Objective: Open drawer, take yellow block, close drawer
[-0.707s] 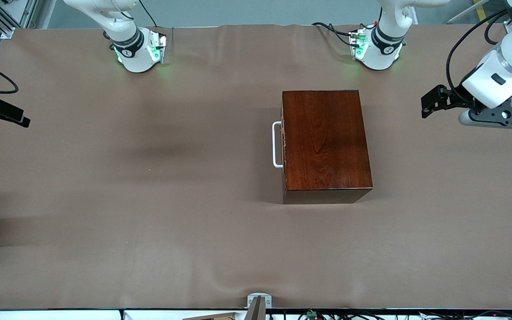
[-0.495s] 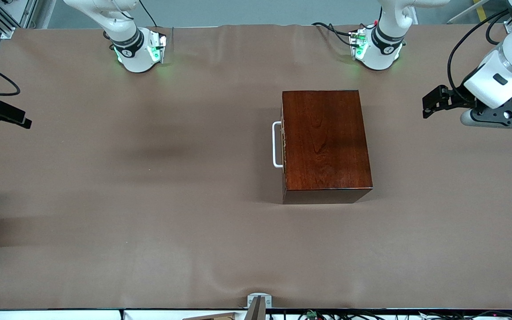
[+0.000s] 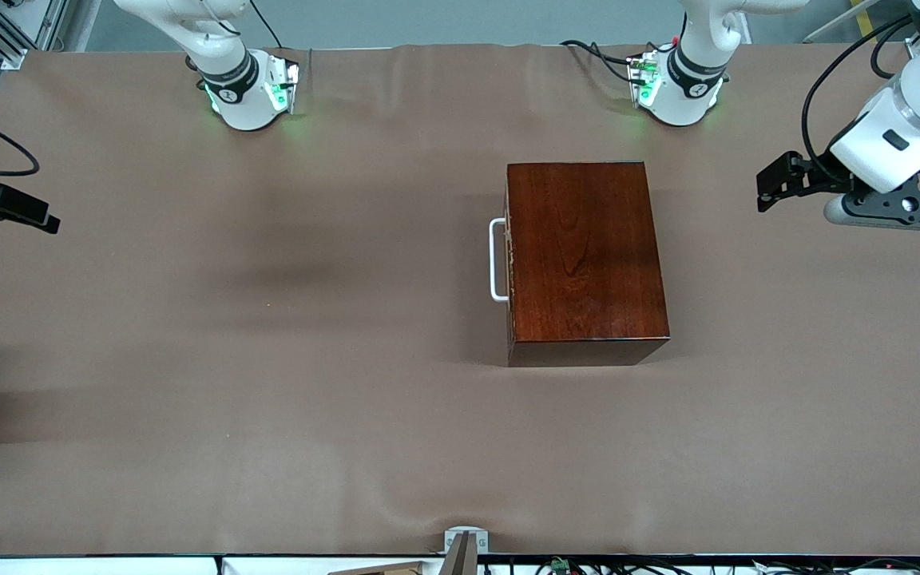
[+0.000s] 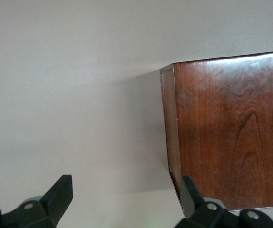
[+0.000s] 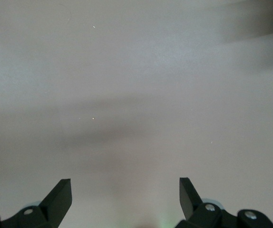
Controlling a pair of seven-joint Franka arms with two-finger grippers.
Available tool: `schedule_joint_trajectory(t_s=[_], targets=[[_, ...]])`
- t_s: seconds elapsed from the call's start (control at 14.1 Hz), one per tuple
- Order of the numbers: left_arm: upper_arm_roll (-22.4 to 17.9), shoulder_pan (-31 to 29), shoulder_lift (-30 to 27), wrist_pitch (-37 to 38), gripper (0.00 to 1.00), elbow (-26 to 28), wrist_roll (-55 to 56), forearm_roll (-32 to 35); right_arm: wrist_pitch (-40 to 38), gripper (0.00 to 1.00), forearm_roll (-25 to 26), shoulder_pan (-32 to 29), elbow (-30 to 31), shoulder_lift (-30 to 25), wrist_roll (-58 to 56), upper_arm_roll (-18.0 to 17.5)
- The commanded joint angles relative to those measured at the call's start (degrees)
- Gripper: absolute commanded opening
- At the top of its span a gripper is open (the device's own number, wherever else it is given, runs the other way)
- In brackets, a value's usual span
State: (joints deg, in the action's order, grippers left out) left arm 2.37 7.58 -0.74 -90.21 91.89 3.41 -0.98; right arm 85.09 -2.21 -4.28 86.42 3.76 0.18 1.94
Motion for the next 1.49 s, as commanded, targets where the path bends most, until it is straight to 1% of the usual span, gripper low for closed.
schedule_joint_trajectory(t_s=[0.0, 0.07, 0.21, 0.42, 0.5, 0.71, 0.85, 0.99, 1.13, 1.41], targets=[[3.3, 1.3, 0.4, -1.6, 1.0, -1.4, 2.4, 0.0, -0.2, 1.0, -0.2, -0.1, -0.8, 0.3, 0.8, -0.3], [5.2, 1.7, 1.0, -1.6, 1.0, -2.4, 4.7, 0.0, -0.2, 1.0, -0.2, -0.1, -0.8, 0.3, 0.8, -0.3], [9.6, 2.8, 2.5, -1.6, 1.0, -4.0, 12.9, 0.1, -0.1, 1.0, -0.2, -0.1, -0.8, 0.3, 0.8, -0.3], [16.3, 4.5, 6.9, -1.6, 1.0, -8.2, 24.9, 0.4, -0.2, 1.0, -0.2, -0.1, -0.8, 0.3, 0.7, -0.3], [17.8, 5.7, 8.5, -1.6, 1.0, -10.4, 27.8, 0.6, -0.1, 1.0, -0.2, -0.1, -0.8, 0.3, 0.8, -0.3], [18.3, 13.0, 14.0, -1.8, 1.0, -14.6, 37.6, 0.8, -0.1, 1.0, -0.2, -0.1, -0.8, 0.3, 0.8, -0.3], [18.1, 17.4, 17.4, -3.3, 1.0, -16.1, 42.8, 0.8, -0.2, 1.0, -0.2, -0.1, -0.8, 0.3, 0.8, -0.3], [17.6, 21.1, 20.3, -5.7, 1.0, -16.1, 43.6, 1.1, -0.2, 1.0, -0.2, -0.1, -0.8, 0.3, 0.8, -0.3], [17.6, 22.9, 23.8, -6.3, 1.0, -16.2, 43.6, 3.2, -0.2, 1.0, -0.2, -0.1, -0.8, 0.3, 0.8, -0.3], [17.3, 26.6, 30.5, -10.1, 1.0, -16.2, 43.8, 7.2, -0.2, 1.0, -0.2, -0.1, -0.8, 0.3, 0.8, -0.3]])
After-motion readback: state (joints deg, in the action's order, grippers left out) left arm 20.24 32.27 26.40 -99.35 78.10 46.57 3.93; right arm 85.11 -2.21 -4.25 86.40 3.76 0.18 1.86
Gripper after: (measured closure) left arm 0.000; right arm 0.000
